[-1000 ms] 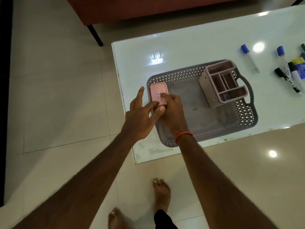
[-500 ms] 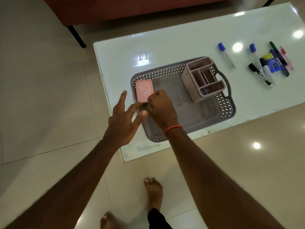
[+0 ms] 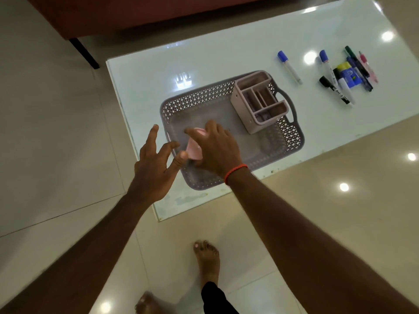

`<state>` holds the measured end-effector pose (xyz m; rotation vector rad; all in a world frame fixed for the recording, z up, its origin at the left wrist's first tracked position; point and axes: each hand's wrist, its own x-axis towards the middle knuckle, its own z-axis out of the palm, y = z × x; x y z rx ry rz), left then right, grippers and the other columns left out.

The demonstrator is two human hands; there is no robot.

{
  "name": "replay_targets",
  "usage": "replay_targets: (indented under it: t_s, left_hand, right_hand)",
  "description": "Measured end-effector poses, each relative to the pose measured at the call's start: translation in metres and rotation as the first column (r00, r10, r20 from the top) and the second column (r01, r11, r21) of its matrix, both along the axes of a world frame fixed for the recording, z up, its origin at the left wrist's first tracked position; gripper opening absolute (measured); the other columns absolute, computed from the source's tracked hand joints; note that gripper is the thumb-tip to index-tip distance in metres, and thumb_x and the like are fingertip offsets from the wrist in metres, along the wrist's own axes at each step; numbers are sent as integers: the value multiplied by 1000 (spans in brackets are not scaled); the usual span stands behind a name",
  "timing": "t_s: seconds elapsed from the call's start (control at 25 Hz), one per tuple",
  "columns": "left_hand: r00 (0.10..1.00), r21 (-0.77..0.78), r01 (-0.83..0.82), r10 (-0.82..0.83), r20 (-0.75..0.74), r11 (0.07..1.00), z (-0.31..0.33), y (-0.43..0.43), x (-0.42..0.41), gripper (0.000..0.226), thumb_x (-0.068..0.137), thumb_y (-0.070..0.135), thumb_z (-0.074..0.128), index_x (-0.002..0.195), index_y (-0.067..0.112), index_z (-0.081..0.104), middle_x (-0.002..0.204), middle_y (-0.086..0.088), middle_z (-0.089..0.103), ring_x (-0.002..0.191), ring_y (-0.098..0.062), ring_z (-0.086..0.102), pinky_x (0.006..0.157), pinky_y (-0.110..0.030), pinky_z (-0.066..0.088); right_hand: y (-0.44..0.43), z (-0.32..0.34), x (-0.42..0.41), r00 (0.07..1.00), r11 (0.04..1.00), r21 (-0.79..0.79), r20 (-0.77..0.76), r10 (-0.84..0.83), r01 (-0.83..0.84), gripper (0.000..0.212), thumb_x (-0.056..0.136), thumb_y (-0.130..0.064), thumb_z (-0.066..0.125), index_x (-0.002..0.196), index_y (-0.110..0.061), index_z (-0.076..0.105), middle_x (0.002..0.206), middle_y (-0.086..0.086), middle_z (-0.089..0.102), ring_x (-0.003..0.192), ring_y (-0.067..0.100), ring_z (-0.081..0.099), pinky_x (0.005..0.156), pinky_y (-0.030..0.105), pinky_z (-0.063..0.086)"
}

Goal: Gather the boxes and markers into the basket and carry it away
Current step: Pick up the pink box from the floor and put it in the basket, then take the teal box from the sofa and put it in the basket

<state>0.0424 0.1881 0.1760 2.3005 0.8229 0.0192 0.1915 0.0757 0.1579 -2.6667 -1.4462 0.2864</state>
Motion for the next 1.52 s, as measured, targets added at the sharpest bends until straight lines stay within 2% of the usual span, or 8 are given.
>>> replay_targets:
  t_s: [0.2,0.4,0.68,0.8,1.04,1.24,1.36,1.52]
  left_hand:
    - [1000,31,24,-24,3,999,-5,-7,1,92,78,90,12,130,30,58,167,3,4,150,-28,20,111,-65,30]
    - [999,58,39,-39,1,998,-8,-10,-1,90,78,90,12,129,30,58,167,2,6,149,-29,22,110,-65,29]
    - [997,65,71,-70,-10,995,-3,-8,-8,94,76,91,9,132,32,55,167,2,4,150,-28,19,111,-64,27]
    - [994,79,108,-107,-22,991,10,-5,-16,90,78,89,10,136,33,51,168,1,3,151,-28,17,110,-66,28]
    - [976,163,217,-208,-68,963,52,15,-48,79,83,81,20,142,33,43,167,2,1,151,-26,14,110,-62,28]
    - [956,235,290,-268,-123,928,103,34,-99,74,88,78,27,146,32,37,167,1,1,151,-27,13,112,-60,24]
    - [948,271,309,-272,-165,911,152,43,-137,76,88,79,26,147,32,33,167,-1,7,151,-28,14,112,-62,23]
    - [959,289,267,-223,-177,919,232,50,-188,85,83,82,19,150,31,31,166,-1,10,152,-28,13,114,-62,21]
  right_hand:
    - [-74,6,-6,928,944,-69,217,-302,324,57,70,-57,65,119,-28,59,110,15,51,100,31,46,80,39,41]
    - [-97,9,32,855,873,-46,230,-464,486,19,88,-18,66,106,-17,68,108,16,52,93,35,59,66,46,58]
    - [-96,21,46,878,892,-50,212,-430,449,35,88,-24,68,120,-15,57,105,20,60,86,37,64,66,46,59]
    - [-89,40,16,892,907,-22,194,-409,421,39,87,-47,64,110,-16,66,100,13,68,85,32,67,69,41,57]
    - [-56,75,-51,927,923,101,7,-375,372,33,87,-50,62,103,-22,69,100,7,72,92,26,65,86,43,51]
    - [-29,125,-118,941,924,178,-66,-332,338,37,87,-51,60,114,-25,63,122,5,64,119,27,51,101,44,38]
    - [-15,174,-151,937,921,180,-120,-328,345,47,87,-51,61,127,-26,57,146,12,44,138,34,33,111,51,27]
    - [2,245,-192,943,930,178,-148,-297,321,56,88,-55,57,135,-27,49,151,13,37,143,34,24,112,50,20]
